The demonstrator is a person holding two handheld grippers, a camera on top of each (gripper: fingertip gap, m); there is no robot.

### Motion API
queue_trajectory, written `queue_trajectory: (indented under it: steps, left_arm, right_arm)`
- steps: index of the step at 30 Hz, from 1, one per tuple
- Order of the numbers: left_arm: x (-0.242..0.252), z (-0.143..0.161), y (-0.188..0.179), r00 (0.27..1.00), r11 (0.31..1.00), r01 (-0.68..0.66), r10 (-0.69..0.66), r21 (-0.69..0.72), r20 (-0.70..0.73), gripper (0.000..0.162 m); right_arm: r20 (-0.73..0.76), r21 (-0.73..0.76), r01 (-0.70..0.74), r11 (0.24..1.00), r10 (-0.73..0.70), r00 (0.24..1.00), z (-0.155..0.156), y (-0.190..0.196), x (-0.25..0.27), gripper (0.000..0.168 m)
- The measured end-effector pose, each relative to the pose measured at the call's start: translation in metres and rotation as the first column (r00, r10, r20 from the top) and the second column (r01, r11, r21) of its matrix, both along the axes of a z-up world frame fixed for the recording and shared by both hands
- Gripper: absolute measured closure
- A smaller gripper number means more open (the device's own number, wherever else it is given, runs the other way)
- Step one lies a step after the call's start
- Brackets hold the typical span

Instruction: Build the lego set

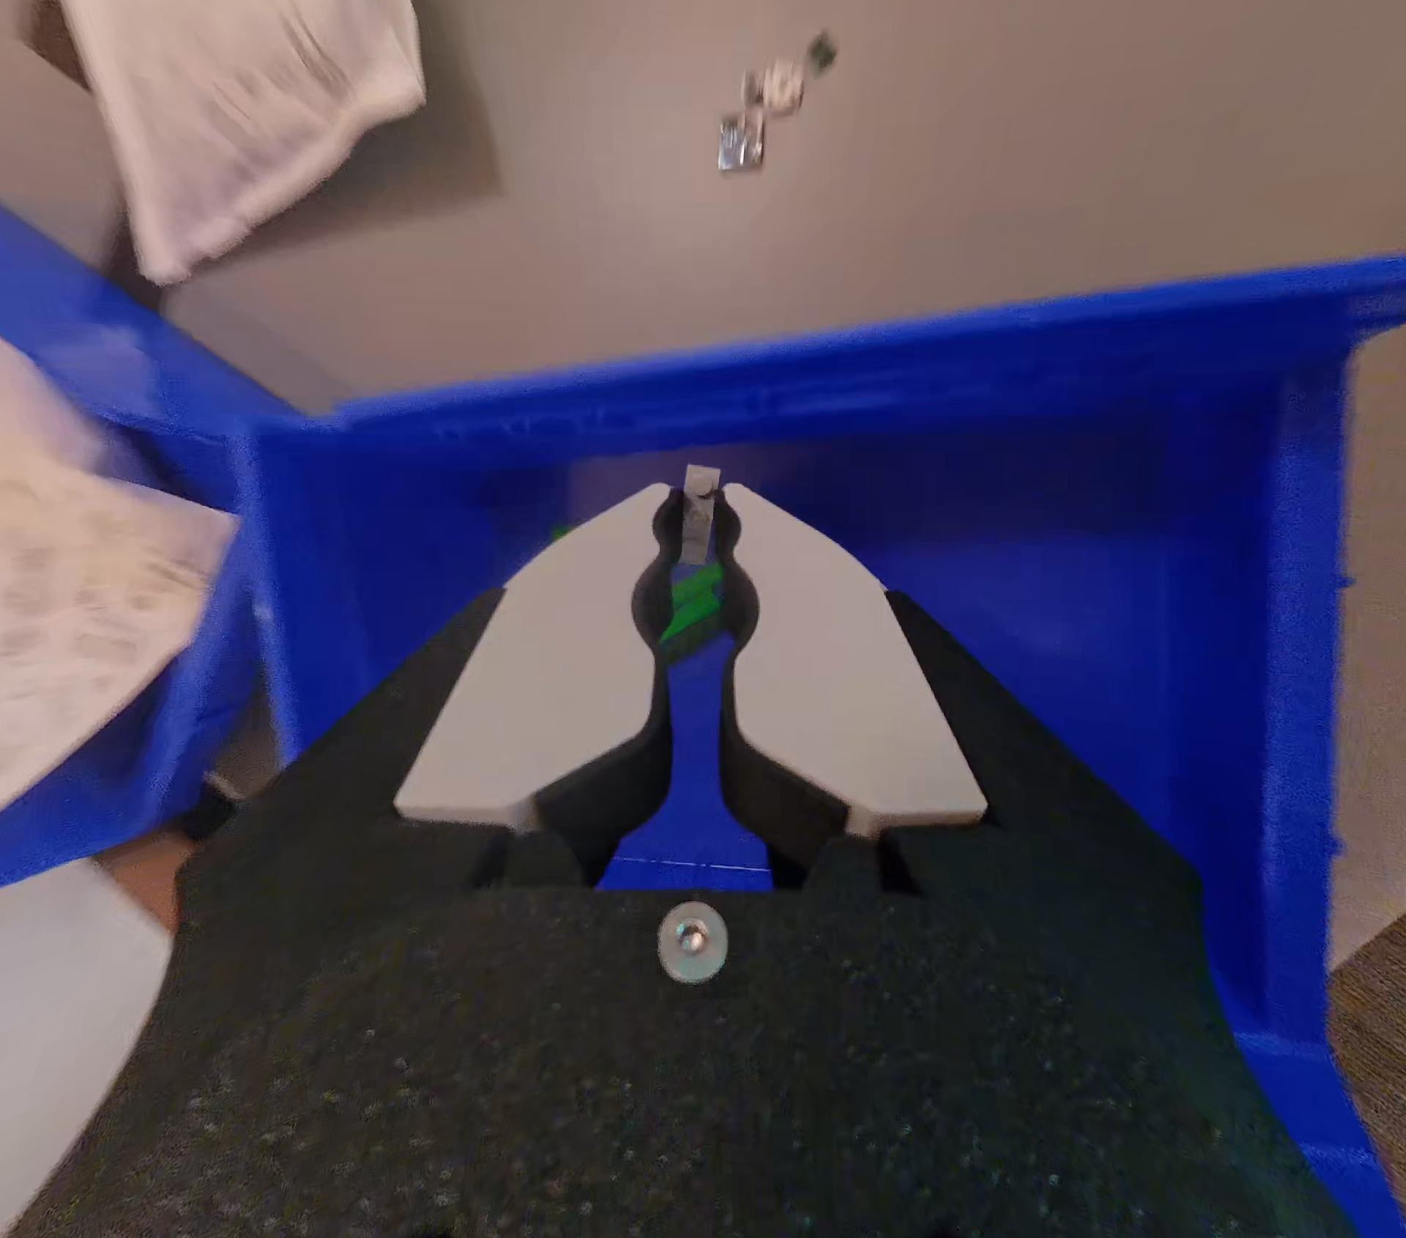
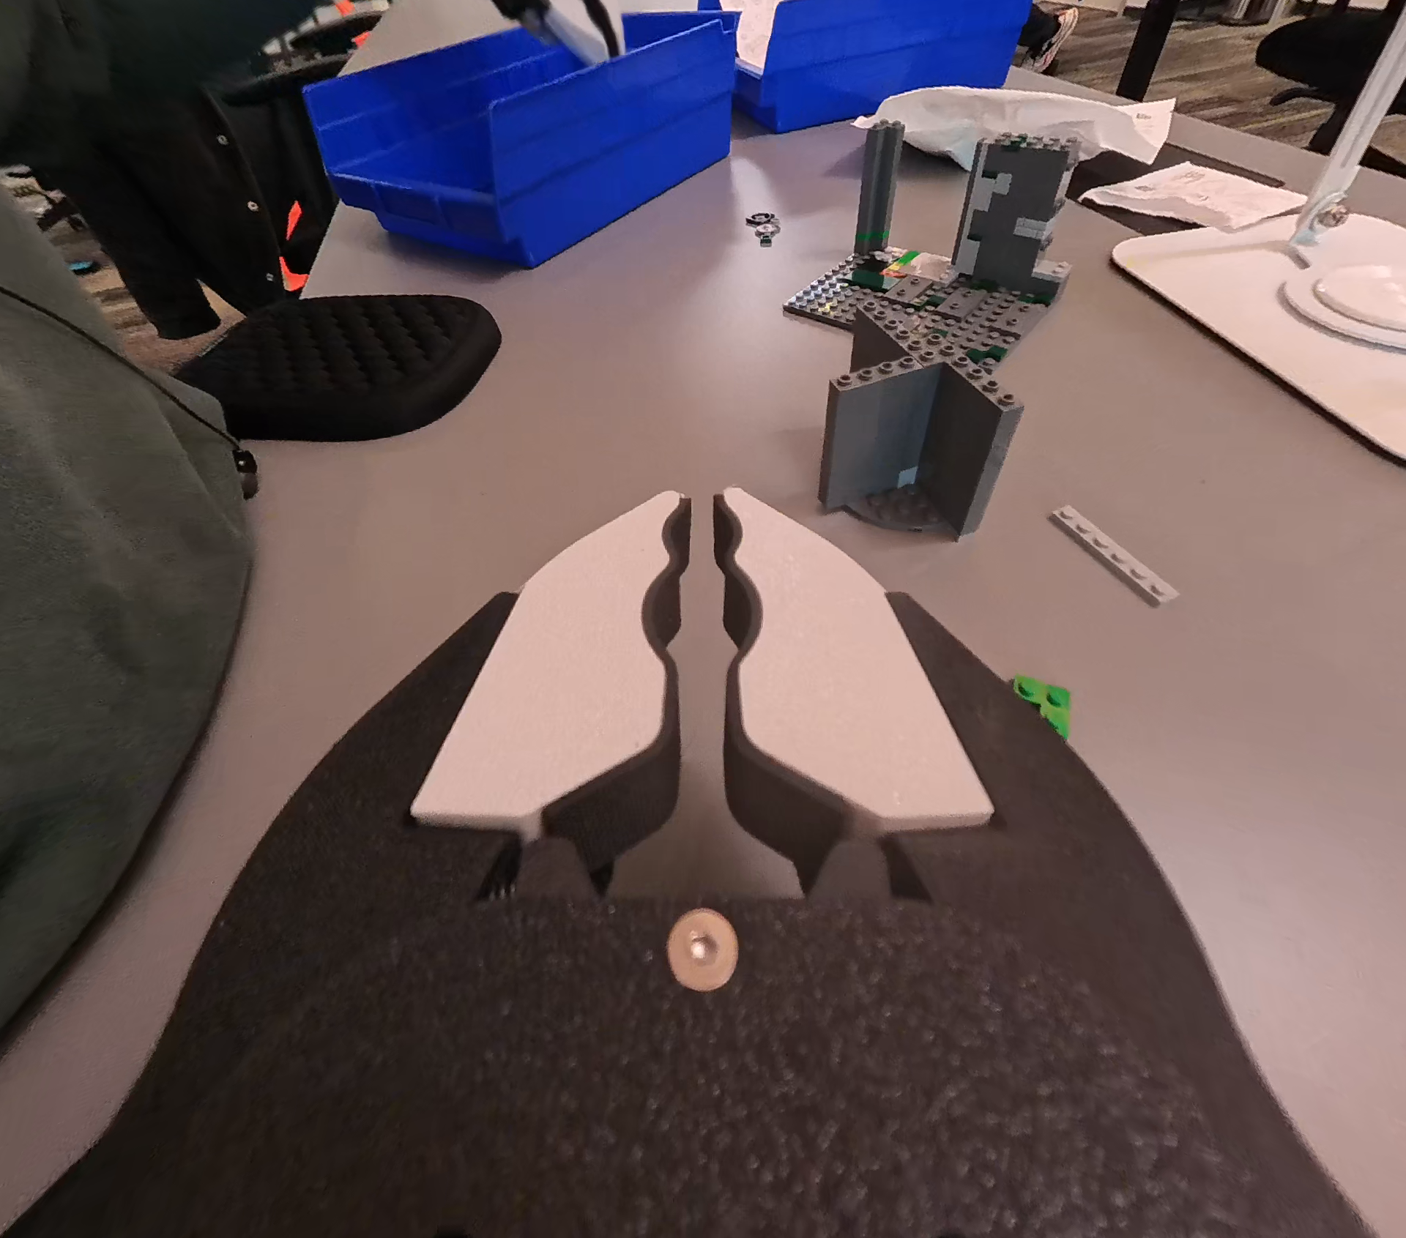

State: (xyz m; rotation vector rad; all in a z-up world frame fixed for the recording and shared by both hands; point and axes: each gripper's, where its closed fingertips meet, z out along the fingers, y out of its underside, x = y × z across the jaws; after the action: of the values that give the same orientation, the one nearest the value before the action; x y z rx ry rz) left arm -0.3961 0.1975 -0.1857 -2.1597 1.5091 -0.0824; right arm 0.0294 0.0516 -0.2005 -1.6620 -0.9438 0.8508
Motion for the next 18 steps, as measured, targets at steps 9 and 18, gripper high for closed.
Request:
queue_trajectory:
  steps: [9, 18]
  left_arm:
    - [0.164, 0.06, -0.077, 0.97, 0.966, 0.227, -0.236, 0.123, 0.056, 0.154]
    - [0.332, -0.003, -0.13, 0.871, 0.879, 0.475, -0.463, -0.04, 0.165, 0.154]
  right_arm:
    - [-0.008, 0.043, 0.074, 0.996, -0.074, 0.997, 0.01, 0.007, 0.011, 0.163]
    - [-0.02, 0.067, 0.361, 0.93, -0.361, 0.933, 0.019, 0.04, 0.057, 0.163]
